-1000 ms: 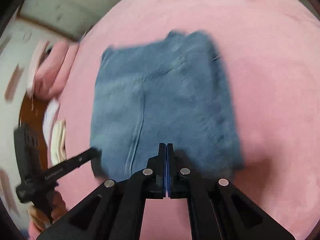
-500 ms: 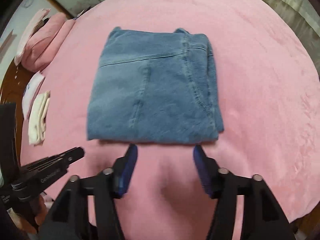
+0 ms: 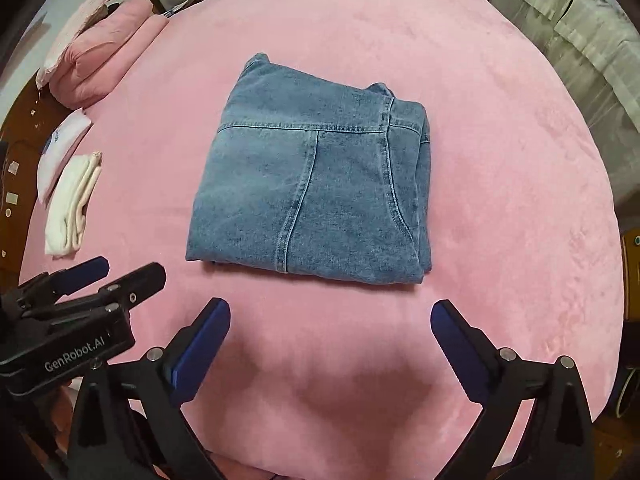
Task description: Fold large clothes
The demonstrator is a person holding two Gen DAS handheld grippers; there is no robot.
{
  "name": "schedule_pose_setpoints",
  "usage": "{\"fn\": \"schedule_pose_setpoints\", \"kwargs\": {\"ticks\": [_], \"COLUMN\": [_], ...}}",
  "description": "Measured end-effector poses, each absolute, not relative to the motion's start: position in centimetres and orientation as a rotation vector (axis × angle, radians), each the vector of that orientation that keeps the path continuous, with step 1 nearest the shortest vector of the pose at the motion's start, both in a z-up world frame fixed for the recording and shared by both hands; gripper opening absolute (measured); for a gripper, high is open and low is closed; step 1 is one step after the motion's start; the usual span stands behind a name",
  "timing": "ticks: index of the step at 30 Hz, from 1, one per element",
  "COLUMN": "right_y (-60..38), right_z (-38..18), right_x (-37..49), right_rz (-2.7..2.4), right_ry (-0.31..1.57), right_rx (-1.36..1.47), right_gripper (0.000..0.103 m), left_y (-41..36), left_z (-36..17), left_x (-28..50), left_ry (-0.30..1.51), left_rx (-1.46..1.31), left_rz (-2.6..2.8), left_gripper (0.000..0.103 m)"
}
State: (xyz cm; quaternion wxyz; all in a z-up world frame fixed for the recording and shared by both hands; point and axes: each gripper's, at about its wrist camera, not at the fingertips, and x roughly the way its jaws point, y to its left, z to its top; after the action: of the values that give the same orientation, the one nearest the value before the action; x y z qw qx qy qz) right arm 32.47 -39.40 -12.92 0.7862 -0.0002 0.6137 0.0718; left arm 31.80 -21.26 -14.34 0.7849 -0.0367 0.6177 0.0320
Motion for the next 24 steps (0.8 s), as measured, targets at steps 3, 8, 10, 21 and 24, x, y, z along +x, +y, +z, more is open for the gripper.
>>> {"fn": "schedule_pose_setpoints", "kwargs": {"ticks": [3,8,10,21,24], "right_y": [-39.5,-40.2,-40.6,-46.8,-50.0], "right_z": [-13.4,-14.3,-14.6,-22.8,-26.1], "right_x": [32.7,33.0,33.1,39.0,41.7], "right_rz": [0.155,0.15,0.144,0.186,0.179], "right_ry": [1.333,1.362,1.366,1.406,1.407], "right_rx": [0.005,0.031,0.035,0.191,0.308], "right_gripper": [0.102,0.102,0.102,0.101,0.096], "left_y": [-21.2,-20.9,-20.7,-16.4,-14.7], "left_z": [-14.8,-15.3,-15.7,-24.1,-26.3], "left_x": [31.8,32.1,32.5,39.5,41.9], "left_ry": [1.338,1.347,1.351,1.375,1.371], "left_rx": [-0.082,-0.074,-0.072,-0.291,-0.337], "left_rz": [0.073,0.078,0.083,-0.088,-0.104], "left_gripper": [0.077,0.077,0.077,0.077,0.077]}}
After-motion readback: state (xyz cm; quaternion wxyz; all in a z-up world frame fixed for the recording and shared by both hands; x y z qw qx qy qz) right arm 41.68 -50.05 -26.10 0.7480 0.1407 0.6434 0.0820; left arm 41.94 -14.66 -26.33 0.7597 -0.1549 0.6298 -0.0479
